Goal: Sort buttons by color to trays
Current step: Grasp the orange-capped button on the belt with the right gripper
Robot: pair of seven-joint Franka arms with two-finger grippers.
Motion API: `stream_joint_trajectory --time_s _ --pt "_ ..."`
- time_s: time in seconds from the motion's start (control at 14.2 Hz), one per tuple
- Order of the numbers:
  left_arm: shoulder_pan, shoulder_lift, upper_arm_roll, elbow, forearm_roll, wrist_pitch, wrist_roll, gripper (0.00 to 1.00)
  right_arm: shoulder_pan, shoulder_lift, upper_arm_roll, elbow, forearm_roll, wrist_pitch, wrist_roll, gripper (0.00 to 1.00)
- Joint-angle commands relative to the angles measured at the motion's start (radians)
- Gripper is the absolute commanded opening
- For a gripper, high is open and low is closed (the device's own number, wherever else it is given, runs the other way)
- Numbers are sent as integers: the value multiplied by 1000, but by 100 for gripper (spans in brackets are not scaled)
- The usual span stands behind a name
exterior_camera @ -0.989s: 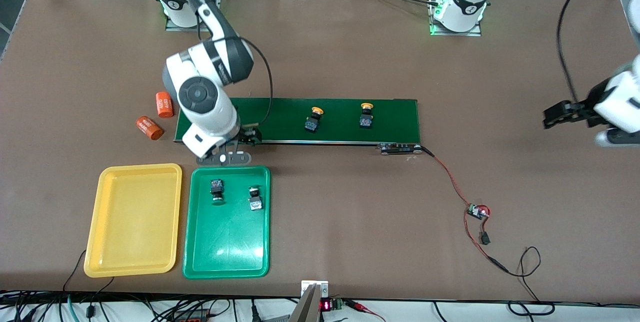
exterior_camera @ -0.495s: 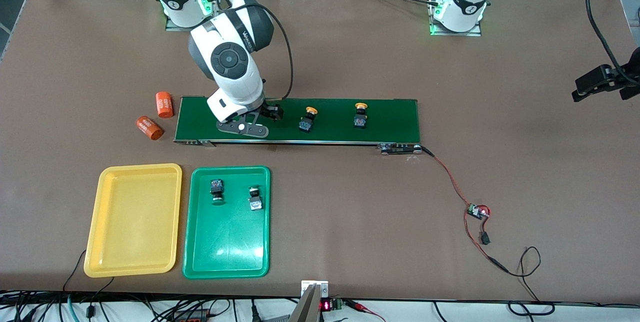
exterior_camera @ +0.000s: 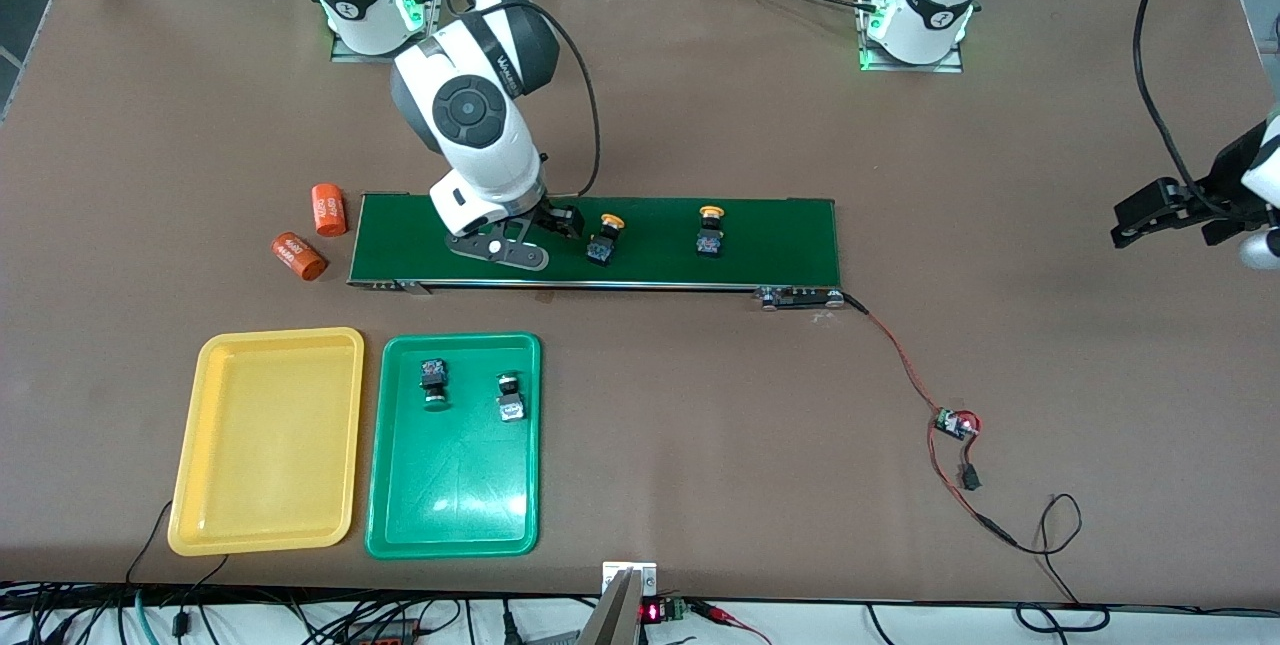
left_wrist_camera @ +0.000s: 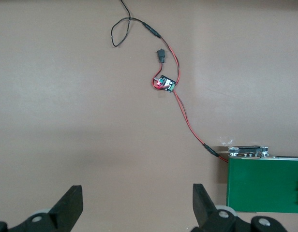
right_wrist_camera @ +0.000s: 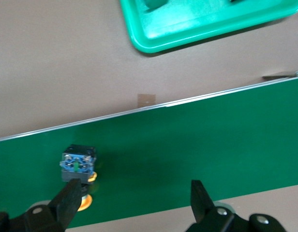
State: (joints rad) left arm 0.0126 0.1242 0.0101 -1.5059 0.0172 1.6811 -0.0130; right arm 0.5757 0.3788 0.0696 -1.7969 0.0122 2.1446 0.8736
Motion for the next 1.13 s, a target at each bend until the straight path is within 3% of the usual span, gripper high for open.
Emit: stream_joint_trajectory --time_s 0.0,0.71,0.85,0.99,1.06 --pt "-3 -15 1 -5 -11 -6 22 100 7 17 -1 -13 12 61 50 100" --pt "7 -35 -6 0 -8 -77 -21 100 67 118 -1 -10 9 142 45 97" --pt "7 -26 -10 25 -8 -69 -21 100 64 137 -2 -9 2 158 33 76" --pt "-2 -20 -13 23 -8 -73 -22 100 53 146 -2 -7 0 159 9 45" --pt "-5 -15 -13 23 -10 -73 -21 100 52 152 -4 -7 0 158 -14 34"
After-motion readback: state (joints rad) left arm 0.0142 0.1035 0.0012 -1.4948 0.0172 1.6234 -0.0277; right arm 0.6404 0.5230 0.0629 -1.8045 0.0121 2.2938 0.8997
